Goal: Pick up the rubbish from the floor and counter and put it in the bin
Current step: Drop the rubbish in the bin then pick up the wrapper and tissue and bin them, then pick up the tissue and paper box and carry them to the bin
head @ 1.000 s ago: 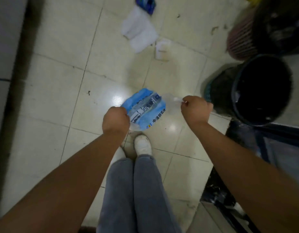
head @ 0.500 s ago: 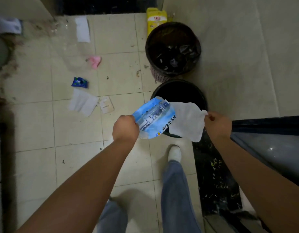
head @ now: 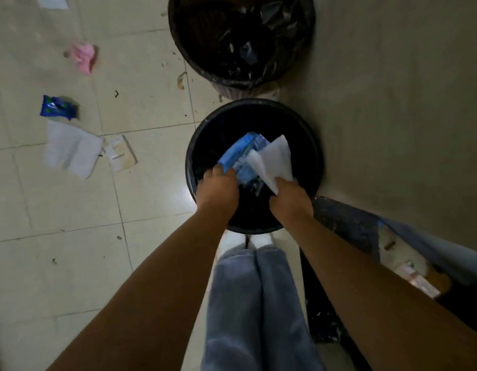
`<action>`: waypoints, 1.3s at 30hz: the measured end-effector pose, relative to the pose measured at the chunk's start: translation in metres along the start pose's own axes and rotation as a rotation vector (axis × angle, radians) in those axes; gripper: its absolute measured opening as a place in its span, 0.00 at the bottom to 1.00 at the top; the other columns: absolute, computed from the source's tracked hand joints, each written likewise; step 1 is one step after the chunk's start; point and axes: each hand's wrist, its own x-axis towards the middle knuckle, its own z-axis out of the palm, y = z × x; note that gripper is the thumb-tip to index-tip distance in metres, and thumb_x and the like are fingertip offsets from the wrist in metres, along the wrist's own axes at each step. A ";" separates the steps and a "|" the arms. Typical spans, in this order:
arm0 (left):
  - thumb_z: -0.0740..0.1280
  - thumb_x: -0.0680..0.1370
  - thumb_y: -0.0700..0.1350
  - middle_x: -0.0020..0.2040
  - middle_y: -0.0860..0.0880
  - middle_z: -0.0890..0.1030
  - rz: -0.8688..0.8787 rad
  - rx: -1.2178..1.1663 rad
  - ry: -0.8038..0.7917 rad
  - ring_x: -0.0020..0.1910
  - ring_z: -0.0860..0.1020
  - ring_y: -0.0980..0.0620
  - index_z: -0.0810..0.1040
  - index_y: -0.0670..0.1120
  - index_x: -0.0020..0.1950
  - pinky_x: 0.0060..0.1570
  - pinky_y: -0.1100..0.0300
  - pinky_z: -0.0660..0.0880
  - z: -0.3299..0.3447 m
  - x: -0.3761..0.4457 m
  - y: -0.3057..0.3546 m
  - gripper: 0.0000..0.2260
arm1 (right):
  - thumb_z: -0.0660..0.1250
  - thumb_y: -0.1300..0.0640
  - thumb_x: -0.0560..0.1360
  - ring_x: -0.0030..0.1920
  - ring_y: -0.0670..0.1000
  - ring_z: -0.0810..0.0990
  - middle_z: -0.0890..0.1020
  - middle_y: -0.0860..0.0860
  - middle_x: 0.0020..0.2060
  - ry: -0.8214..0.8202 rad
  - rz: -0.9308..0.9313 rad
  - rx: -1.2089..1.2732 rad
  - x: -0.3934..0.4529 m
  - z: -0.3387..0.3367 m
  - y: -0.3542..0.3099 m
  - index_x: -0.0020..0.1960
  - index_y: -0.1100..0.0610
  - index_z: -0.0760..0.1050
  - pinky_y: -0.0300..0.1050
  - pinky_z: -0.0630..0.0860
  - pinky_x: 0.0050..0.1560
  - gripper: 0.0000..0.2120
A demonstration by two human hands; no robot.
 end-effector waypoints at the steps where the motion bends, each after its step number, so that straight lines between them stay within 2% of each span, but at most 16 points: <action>1: 0.55 0.82 0.44 0.75 0.40 0.59 0.050 0.059 0.013 0.73 0.59 0.40 0.60 0.43 0.74 0.71 0.48 0.61 0.004 0.002 -0.004 0.20 | 0.58 0.58 0.78 0.69 0.61 0.65 0.68 0.62 0.68 -0.033 -0.022 -0.060 0.003 0.004 0.001 0.71 0.58 0.62 0.53 0.68 0.67 0.21; 3: 0.53 0.83 0.47 0.78 0.42 0.51 0.127 0.174 0.018 0.77 0.48 0.42 0.54 0.46 0.76 0.76 0.49 0.51 0.006 -0.005 -0.015 0.22 | 0.57 0.54 0.79 0.73 0.60 0.59 0.62 0.59 0.73 -0.033 -0.092 -0.170 -0.001 0.008 -0.002 0.73 0.57 0.57 0.54 0.62 0.71 0.24; 5: 0.51 0.83 0.49 0.79 0.44 0.46 0.159 0.238 0.032 0.78 0.43 0.44 0.49 0.48 0.77 0.77 0.50 0.46 -0.005 -0.018 -0.028 0.23 | 0.55 0.50 0.79 0.76 0.59 0.50 0.55 0.57 0.76 0.008 -0.153 -0.216 -0.011 0.004 -0.009 0.75 0.56 0.53 0.55 0.53 0.76 0.27; 7: 0.50 0.83 0.51 0.79 0.44 0.44 0.132 0.242 0.044 0.78 0.41 0.45 0.47 0.48 0.78 0.77 0.50 0.43 -0.024 -0.036 -0.043 0.24 | 0.54 0.47 0.79 0.77 0.59 0.45 0.49 0.57 0.77 0.038 -0.201 -0.220 -0.026 -0.007 -0.026 0.76 0.56 0.49 0.56 0.47 0.77 0.29; 10: 0.49 0.83 0.53 0.79 0.44 0.41 0.041 0.225 0.069 0.77 0.38 0.46 0.43 0.46 0.77 0.76 0.51 0.41 -0.066 -0.063 -0.074 0.27 | 0.53 0.44 0.79 0.77 0.59 0.41 0.45 0.58 0.77 0.079 -0.277 -0.219 -0.052 -0.030 -0.070 0.76 0.57 0.45 0.56 0.43 0.77 0.32; 14: 0.47 0.83 0.55 0.79 0.45 0.40 -0.122 0.228 0.115 0.77 0.38 0.47 0.41 0.45 0.77 0.76 0.53 0.40 -0.122 -0.088 -0.141 0.28 | 0.52 0.46 0.80 0.77 0.58 0.40 0.44 0.58 0.77 0.106 -0.381 -0.176 -0.075 -0.052 -0.154 0.76 0.58 0.45 0.54 0.41 0.77 0.31; 17: 0.47 0.82 0.56 0.79 0.44 0.40 -0.208 0.239 0.127 0.77 0.39 0.46 0.41 0.44 0.77 0.76 0.53 0.41 -0.154 -0.094 -0.209 0.29 | 0.54 0.50 0.80 0.77 0.58 0.42 0.46 0.58 0.77 0.139 -0.466 -0.149 -0.078 -0.051 -0.223 0.76 0.58 0.48 0.53 0.42 0.77 0.29; 20: 0.49 0.83 0.55 0.79 0.43 0.42 -0.257 0.229 0.120 0.77 0.40 0.45 0.43 0.43 0.77 0.77 0.52 0.42 -0.180 -0.085 -0.286 0.29 | 0.53 0.51 0.80 0.77 0.57 0.42 0.47 0.57 0.77 0.117 -0.469 -0.193 -0.064 -0.035 -0.290 0.76 0.58 0.47 0.51 0.43 0.77 0.28; 24: 0.51 0.82 0.55 0.79 0.42 0.42 -0.199 0.265 0.122 0.77 0.40 0.45 0.44 0.43 0.77 0.77 0.51 0.43 -0.217 -0.036 -0.382 0.29 | 0.51 0.50 0.81 0.77 0.57 0.41 0.45 0.57 0.77 0.102 -0.332 -0.252 -0.036 -0.006 -0.364 0.76 0.58 0.45 0.50 0.42 0.77 0.28; 28: 0.57 0.81 0.53 0.79 0.42 0.46 -0.084 0.260 0.167 0.78 0.43 0.44 0.47 0.42 0.77 0.77 0.50 0.45 -0.235 0.012 -0.454 0.31 | 0.52 0.50 0.81 0.77 0.57 0.43 0.47 0.58 0.77 0.059 -0.183 -0.269 -0.014 0.036 -0.415 0.76 0.59 0.48 0.51 0.44 0.78 0.27; 31: 0.58 0.81 0.52 0.79 0.42 0.47 -0.078 0.218 0.095 0.78 0.43 0.44 0.48 0.42 0.77 0.76 0.50 0.47 -0.216 0.047 -0.490 0.30 | 0.52 0.50 0.81 0.77 0.57 0.44 0.49 0.57 0.77 -0.018 -0.085 -0.288 0.007 0.070 -0.436 0.75 0.59 0.49 0.51 0.45 0.78 0.27; 34: 0.59 0.81 0.51 0.78 0.42 0.51 -0.112 0.180 -0.025 0.78 0.48 0.44 0.51 0.41 0.77 0.76 0.51 0.52 -0.180 0.081 -0.513 0.29 | 0.55 0.51 0.80 0.77 0.57 0.50 0.57 0.58 0.76 -0.028 -0.041 -0.250 0.039 0.106 -0.448 0.74 0.61 0.55 0.51 0.51 0.77 0.26; 36: 0.60 0.81 0.51 0.75 0.40 0.60 -0.143 0.176 -0.068 0.75 0.58 0.43 0.57 0.40 0.75 0.71 0.51 0.61 -0.151 0.108 -0.524 0.27 | 0.57 0.52 0.79 0.74 0.58 0.59 0.66 0.59 0.72 -0.034 -0.010 -0.236 0.069 0.132 -0.453 0.71 0.63 0.60 0.51 0.59 0.74 0.24; 39: 0.60 0.80 0.52 0.65 0.41 0.72 -0.178 0.179 -0.100 0.64 0.70 0.44 0.66 0.39 0.68 0.60 0.53 0.72 -0.109 0.155 -0.532 0.22 | 0.58 0.50 0.79 0.66 0.59 0.68 0.73 0.59 0.64 -0.065 0.030 -0.290 0.119 0.173 -0.455 0.67 0.62 0.66 0.52 0.68 0.65 0.21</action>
